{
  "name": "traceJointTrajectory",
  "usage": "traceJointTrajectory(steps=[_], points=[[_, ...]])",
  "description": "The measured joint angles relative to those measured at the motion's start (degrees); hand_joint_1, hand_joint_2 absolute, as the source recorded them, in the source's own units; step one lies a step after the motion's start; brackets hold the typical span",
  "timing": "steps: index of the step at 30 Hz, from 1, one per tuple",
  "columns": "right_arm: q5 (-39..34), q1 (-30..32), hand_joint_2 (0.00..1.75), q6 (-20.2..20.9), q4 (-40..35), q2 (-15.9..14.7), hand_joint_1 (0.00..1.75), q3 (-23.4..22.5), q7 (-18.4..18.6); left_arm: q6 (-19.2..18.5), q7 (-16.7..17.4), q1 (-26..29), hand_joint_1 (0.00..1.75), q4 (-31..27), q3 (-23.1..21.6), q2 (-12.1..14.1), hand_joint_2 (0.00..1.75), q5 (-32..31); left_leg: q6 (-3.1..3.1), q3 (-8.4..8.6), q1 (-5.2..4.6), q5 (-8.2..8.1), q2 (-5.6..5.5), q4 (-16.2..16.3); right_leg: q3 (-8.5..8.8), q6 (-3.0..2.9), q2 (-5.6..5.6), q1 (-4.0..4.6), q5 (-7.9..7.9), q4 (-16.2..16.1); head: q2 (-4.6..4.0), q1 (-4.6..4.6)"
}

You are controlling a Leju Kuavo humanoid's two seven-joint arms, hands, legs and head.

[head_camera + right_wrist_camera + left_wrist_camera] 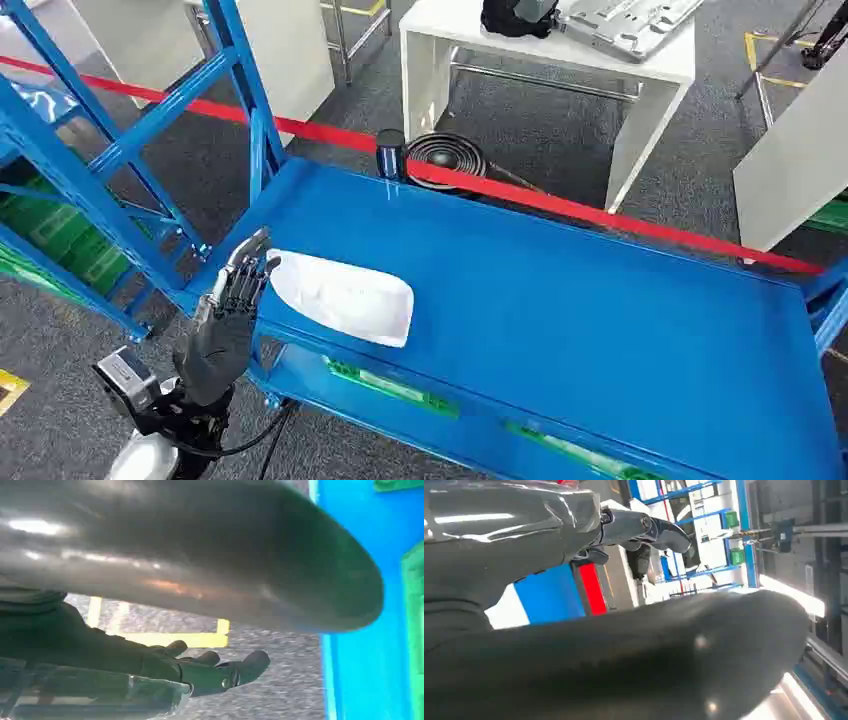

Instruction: Take the parts from the cabinet and place them on the table.

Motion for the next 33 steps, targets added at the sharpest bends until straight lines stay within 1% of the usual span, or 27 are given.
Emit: traceJointTrajectory(steps=[1, 2, 3, 5, 6, 7, 8, 10, 11, 12, 13, 15, 16, 17, 18, 20, 21, 22, 23, 25, 26, 27, 28, 30, 31, 32, 33], points=[[0.0, 0.15, 0.0, -0.02, 0.2, -0.11, 0.0, 0.0, 0.0, 0.0, 0.0, 0.03, 0.0, 0.04, -0.02, 0.02, 0.0, -0.02, -0.24, 0.54, -0.09, -0.64, 0.03, 0.27, 0.56, -0.18, -0.1, 0.2, 3.99, -2.56, 0.0, -0.02], [0.0, -0.02, 0.0, -0.02, 0.24, -0.04, 0.0, 0.0, 0.0, 0.0, 0.06, 0.19, 0.0, 0.09, -0.04, 0.0, 0.0, -0.09, -0.65, 0.89, -0.25, -1.23, -0.14, 0.25, 0.74, -1.36, -0.15, 0.44, 3.46, -2.82, 0.0, -0.15], [0.0, -0.07, 0.0, -0.04, 0.22, -0.11, 0.0, 0.02, 0.02, 0.02, 0.11, 0.18, 0.0, 0.07, 0.0, 0.0, 0.0, -0.18, -1.13, 0.68, -0.16, -1.59, -0.14, -0.08, 1.48, -1.91, -0.08, 0.69, 3.76, -2.75, 0.0, -0.2], [-0.04, -0.18, 0.0, -0.11, 0.24, -0.07, 0.0, 0.06, 0.05, 0.0, 0.11, 0.1, 0.0, -0.11, 0.05, -0.02, 0.0, -0.46, -1.58, 1.38, -0.05, -0.91, -0.08, 0.97, 2.22, -2.5, 0.02, 0.56, 3.53, -3.27, 0.0, -0.13], [-0.07, -0.28, 0.0, -0.11, 0.24, 0.2, 0.0, 0.09, 0.05, 0.0, 0.11, 0.16, 0.0, -0.18, 0.09, 0.0, 0.0, -0.57, -1.71, 0.45, 0.06, -0.94, 0.01, 2.41, 2.91, -2.63, 0.14, 0.01, 3.42, -3.69, 0.0, -0.17], [-0.15, -0.31, 0.0, -0.13, 0.24, -0.05, 0.0, 0.09, 0.05, 0.0, 0.11, 0.04, 0.0, -0.2, 0.11, 0.0, 0.0, -0.81, -2.15, -0.97, 0.12, -0.83, 0.12, 5.6, 3.45, -3.12, 0.1, -0.05, 3.05, -3.76, 0.0, -0.43], [-0.17, -0.44, 0.0, -0.13, 0.24, -0.07, 0.0, 0.11, 0.05, -0.07, 0.11, -0.03, 0.0, -0.2, 0.11, 0.09, 0.0, -0.96, -2.66, -3.36, 0.43, -1.82, 0.17, 9.4, 3.61, -3.48, 0.18, -0.09, 2.77, -3.76, 0.0, -0.55], [-0.17, -0.55, 0.0, -0.15, 0.24, 0.04, 0.0, 0.11, 0.05, -0.09, 0.11, 0.07, 0.0, -0.2, 0.09, 0.09, 0.0, -0.98, -3.65, -8.85, 1.21, -6.43, 0.41, 16.46, 3.91, -3.53, 0.36, -0.08, 2.18, -3.74, 0.0, -0.5], [-0.17, -0.55, 0.0, -0.15, 0.24, 0.09, 0.0, 0.11, 0.05, -0.13, 0.13, 0.07, 0.0, -0.17, 0.09, 0.11, 0.0, -1.03, -4.01, -10.8, 1.53, -7.45, 0.47, 18.02, 4.18, -3.52, 0.42, -0.08, 1.92, -3.72, 0.0, -0.55], [-0.17, -0.49, 0.0, -0.15, 0.24, 0.11, 0.0, 0.11, 0.07, -0.13, 0.13, 0.07, 0.0, -0.17, 0.09, 0.11, 0.0, -1.03, -4.15, -11.4, 1.76, -6.51, 0.5, 17.33, 4.52, -3.39, 0.47, -0.12, 1.64, -3.72, 0.0, -0.55], [-0.2, -0.4, 0.0, -0.15, 0.24, 0.17, 0.0, 0.11, 0.07, -0.13, 0.13, 0.06, 0.0, -0.17, 0.09, 0.11, 0.0, -1.03, -4.23, -10.86, 1.95, -3.86, 0.58, 14.48, 4.99, -3.2, 0.53, -0.14, 1.34, -3.73, 0.0, -0.53], [-0.33, -0.43, 0.0, -0.15, 0.24, 0.26, 0.0, 0.13, 0.07, -0.15, 0.13, 0.05, 0.0, -0.17, 0.09, 0.11, 0.0, -1.03, -4.14, -7.36, 2.09, 3.12, 0.76, 4.6, 5.94, -2.87, 0.58, -0.25, 0.83, -3.78, 0.0, -0.52], [-0.35, -0.48, 0.0, -0.15, 0.24, 0.26, 0.0, 0.13, 0.07, -0.15, 0.13, 0.0, 0.0, -0.17, 0.09, 0.11, 0.0, -1.05, -3.97, -6.1, 2.06, 4.77, 0.79, 1.05, 6.13, -2.65, 0.59, -0.24, 0.69, -3.83, 0.0, -0.53], [-0.37, -0.5, 0.0, -0.17, 0.24, 0.24, 0.0, 0.13, 0.05, -0.15, 0.13, -0.05, 0.0, -0.13, 0.04, 0.13, 0.0, -1.05, -3.77, -6.54, 1.6, 2.39, 1.04, 1.45, 6.31, -2.36, 0.69, -0.02, 0.66, -3.86, 0.0, -0.44], [-0.39, -0.56, 0.0, -0.17, 0.22, 0.24, 0.0, 0.13, 0.05, -0.35, 0.13, -0.08, 0.0, -0.13, 0.05, 0.13, 0.0, -1.05, -3.22, -6.47, 1.4, 2.19, 0.98, 1.6, 6.18, -1.8, 0.67, -0.05, 0.47, -3.95, 0.0, -0.48], [-0.42, -0.5, 0.0, -0.17, 0.22, 0.3, 0.0, 0.17, 0.05, -0.7, -0.04, -0.07, 0.0, -0.13, 0.07, 0.22, 0.0, -1.01, -2.11, -6.42, 1.07, 3.48, 0.63, 1.42, 6.5, -0.98, 0.6, -0.18, 0.33, -4.17, 0.0, -0.5], [-0.42, -0.53, 0.0, -0.17, 0.22, 0.3, 0.0, 0.2, 0.05, -0.85, -0.11, -0.06, 0.0, -0.24, 0.07, 0.22, 0.0, -0.94, -1.51, -5.36, 1.42, 4.67, 0.61, 0.7, 6.62, -0.69, 0.58, -0.07, 0.14, -3.85, 0.0, -0.44], [-0.44, -0.54, 0.0, -0.17, 0.22, 0.24, 0.0, 0.2, 0.05, -1.09, -0.18, -0.16, 0.0, -0.24, -0.02, 0.17, 0.0, -0.9, -1.34, -5.24, 1.56, 5.08, 0.89, 0.31, 5.97, -0.8, 0.41, -0.15, -0.74, -2.44, 0.0, -0.35], [-0.5, -0.56, 0.0, -0.15, 0.22, 0.28, 0.0, 0.22, 0.07, -1.31, -0.2, -0.35, 0.0, -0.22, -0.09, 0.17, 0.0, -0.7, -1.0, -5.3, 1.47, 5.29, 0.89, 0.31, 4.64, -1.3, 0.41, -0.11, -2.79, 0.59, 0.0, -0.28], [-0.55, -0.57, 0.0, -0.17, 0.22, 0.2, 0.0, 0.24, 0.05, -1.88, -0.18, -0.41, 0.0, -0.15, -0.13, 0.17, 0.0, 0.15, -0.82, -5.85, 1.13, 5.4, 0.89, 0.35, 0.0, -1.87, 0.41, -0.11, -7.13, 10.23, 0.0, -0.31], [-0.61, -0.56, 0.0, -0.17, 0.22, 0.15, 0.0, 0.24, 0.05, -2.03, -0.18, -0.41, 0.0, -0.13, -0.17, 0.17, 0.0, 0.17, -0.63, -6.08, 0.97, 5.23, 0.78, 0.34, -1.74, -1.75, 0.4, -0.11, -8.18, 13.73, 0.0, -0.26], [-0.68, -0.49, 0.0, -0.15, 0.22, 0.11, 0.0, 0.24, 0.07, -2.03, -0.22, -0.41, 0.0, -0.09, -0.24, 0.15, 0.0, 0.17, -0.6, -6.2, 0.85, 5.22, 0.7, 0.36, -2.28, -1.4, 0.4, -0.11, -7.94, 14.54, 0.0, -0.28], [-0.7, -0.43, 0.0, -0.15, 0.22, 0.09, 0.0, 0.24, 0.05, -1.99, -0.5, -0.43, 0.0, -0.09, -0.24, 0.15, 0.0, 0.15, -0.62, -6.17, 0.8, 5.2, 0.64, 0.36, -1.19, -0.91, 0.4, -0.11, -6.7, 12.31, 0.0, -0.28], [-0.76, -0.51, 0.0, -0.17, 0.22, 0.02, 0.0, 0.24, 0.05, -1.84, -0.72, -0.65, 0.0, -0.09, -0.26, 0.15, 0.0, 0.11, -0.82, -6.0, 0.78, 5.07, 0.55, 0.53, 3.82, -0.11, 0.35, -0.11, -2.58, 2.06, 0.0, -0.28], [-0.79, -0.59, 0.0, -0.17, 0.22, 0.0, 0.0, 0.24, 0.02, -1.84, -0.72, -0.77, 0.0, -0.09, -0.26, 0.15, 0.0, 0.09, -1.07, -6.05, 0.76, 4.91, 0.54, 0.76, 6.29, -0.19, 0.25, -0.09, -1.05, -2.97, 0.0, -0.22], [-0.85, -0.64, 0.0, -0.17, 0.22, -0.05, 0.0, 0.24, 0.0, -1.77, -0.72, -0.82, 0.0, -0.07, -0.26, 0.15, 0.0, 0.09, -1.46, -6.17, 0.19, 4.61, 0.53, 1.13, 6.45, -0.83, 0.26, 0.26, -0.86, -3.64, 0.0, -0.29], [-0.85, -0.66, 0.0, -0.17, 0.22, -0.02, 0.0, 0.24, -0.04, -1.75, -0.74, -0.86, 0.0, -0.07, -0.26, 0.17, 0.0, 0.07, -1.71, -6.2, 0.34, 4.52, 0.52, 1.11, 6.37, -1.4, 0.28, 0.2, -0.63, -3.73, 0.0, -0.37]])
